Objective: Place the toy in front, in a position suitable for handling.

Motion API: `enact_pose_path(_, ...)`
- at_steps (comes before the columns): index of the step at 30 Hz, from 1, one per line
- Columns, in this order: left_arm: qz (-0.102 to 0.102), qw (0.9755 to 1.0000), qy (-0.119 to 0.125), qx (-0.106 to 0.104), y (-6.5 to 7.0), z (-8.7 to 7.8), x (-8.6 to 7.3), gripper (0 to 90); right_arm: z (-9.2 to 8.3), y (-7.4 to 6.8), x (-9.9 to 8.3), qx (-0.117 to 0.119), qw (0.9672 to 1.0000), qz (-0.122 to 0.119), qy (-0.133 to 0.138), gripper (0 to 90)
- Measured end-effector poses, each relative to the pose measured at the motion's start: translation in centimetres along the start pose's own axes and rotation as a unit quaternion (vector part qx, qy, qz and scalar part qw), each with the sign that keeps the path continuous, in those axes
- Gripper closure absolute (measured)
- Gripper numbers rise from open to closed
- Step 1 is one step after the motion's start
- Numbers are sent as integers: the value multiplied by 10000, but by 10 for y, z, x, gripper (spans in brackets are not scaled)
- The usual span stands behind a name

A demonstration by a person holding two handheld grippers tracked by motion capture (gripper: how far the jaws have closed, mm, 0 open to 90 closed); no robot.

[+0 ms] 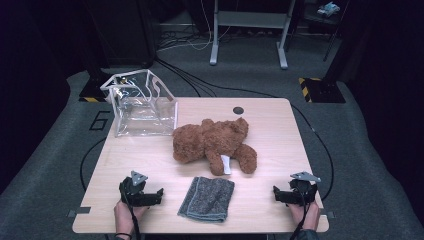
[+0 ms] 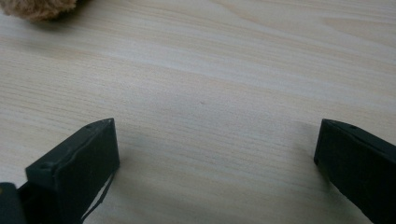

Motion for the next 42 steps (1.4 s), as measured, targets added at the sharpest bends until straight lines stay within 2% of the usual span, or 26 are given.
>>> enact_pose_path(3, -14, 10000, 3, -6, 0, 0, 0, 0, -4, -3, 2, 187, 9997, 163, 71, 0)
enact_pose_path(6, -21, 10000, 5, 0, 0, 0, 0, 0, -12, -13, 5, 363, 9989, 250, 142, 0)
enact_pose_path(10, -12, 10000, 35, 43, 0, 1, 1, 0, -22, -34, 13, 597, 9981, 24, 175, 0)
enact_pose_path(16, -51, 9999, 32, 105, 0, 2, 1, 0, -33, -74, 28, 914, 9949, -350, 258, 0)
enact_pose_path(19, -57, 9999, 22, 131, -1, 2, 1, 0, -33, -94, 34, 1142, 9921, -424, 296, 0)
enact_pose_path(25, -60, 9999, 32, 137, -1, 2, 1, 0, -27, -135, 38, 1538, 9848, -799, 135, 0)
enact_pose_path(28, -59, 9999, 31, 138, -1, 1, 1, 0, -25, -152, 39, 1695, 9814, -899, 117, 0)
enact_pose_path(35, -79, 9999, 16, 137, -1, 1, 1, 0, -21, -196, 43, 2102, 9699, -1227, 13, 0)
enact_pose_path(36, -78, 9999, 15, 136, -1, 1, 1, 0, -20, -202, 43, 2125, 9693, -1238, -25, 0)
enact_pose_path(38, -85, 9999, 16, 131, -1, 1, 1, 0, -17, -213, 43, 2171, 9653, -1454, -38, 0)
enact_pose_path(40, -90, 9999, 10, 131, -1, 1, 1, 0, -12, -221, 39, 2157, 9642, -1539, -112, 0)
enact_pose_path(42, -87, 9999, 3, 129, -1, 1, 1, 0, -5, -226, 35, 2182, 9615, -1654, -254, 0)
Point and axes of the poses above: each handheld gripper's, and its own axes: z roughly forward along the jaws, x roughly out of its top, y roughly to its right, the point moved 6 cm from there along z, roughly forward along the jaws, and after that the axes turned 8 degrees about y, right-handed, at the moved point
